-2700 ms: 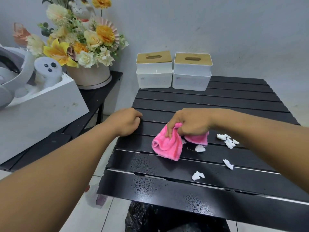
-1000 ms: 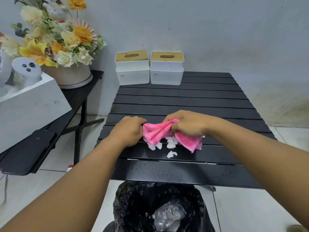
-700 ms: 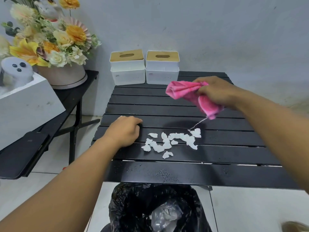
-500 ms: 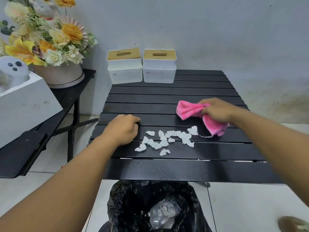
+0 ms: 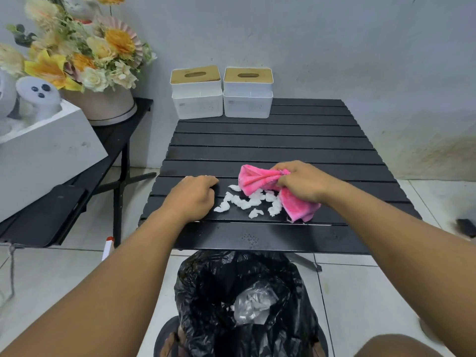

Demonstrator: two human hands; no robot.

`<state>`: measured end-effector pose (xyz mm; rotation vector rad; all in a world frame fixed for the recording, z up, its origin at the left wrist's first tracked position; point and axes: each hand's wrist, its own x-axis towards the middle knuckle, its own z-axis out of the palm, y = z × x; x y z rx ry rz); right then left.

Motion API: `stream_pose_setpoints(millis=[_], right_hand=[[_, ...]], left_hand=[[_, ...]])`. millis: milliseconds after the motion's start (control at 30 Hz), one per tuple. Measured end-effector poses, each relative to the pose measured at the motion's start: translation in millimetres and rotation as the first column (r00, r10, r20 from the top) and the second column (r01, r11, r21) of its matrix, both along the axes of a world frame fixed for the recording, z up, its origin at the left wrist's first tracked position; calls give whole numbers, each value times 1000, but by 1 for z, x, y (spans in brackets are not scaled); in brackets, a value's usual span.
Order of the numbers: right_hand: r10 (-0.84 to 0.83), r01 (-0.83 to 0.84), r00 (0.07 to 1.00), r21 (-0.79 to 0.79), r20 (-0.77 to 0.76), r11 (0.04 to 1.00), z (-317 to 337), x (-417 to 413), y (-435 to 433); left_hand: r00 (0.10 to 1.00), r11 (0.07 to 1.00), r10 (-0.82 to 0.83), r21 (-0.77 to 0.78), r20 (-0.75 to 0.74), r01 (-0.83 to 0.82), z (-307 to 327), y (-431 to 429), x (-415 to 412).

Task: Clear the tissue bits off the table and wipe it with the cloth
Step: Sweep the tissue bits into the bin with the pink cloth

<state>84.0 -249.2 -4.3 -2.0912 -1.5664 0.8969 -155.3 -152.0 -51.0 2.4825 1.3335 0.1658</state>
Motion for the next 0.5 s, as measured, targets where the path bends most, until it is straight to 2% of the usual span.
stream_pose_setpoints(millis=[200,500], right_hand=[[55,-56,997,-20,-45,998,1,-22,-9],[117,-119,993,-42,-32,992,9,-41,-26]], left_hand=[[1000,1000,-14,-4,9,14,3,-1,-4],[999,999,-46,-14,28,46,0,1,-10]])
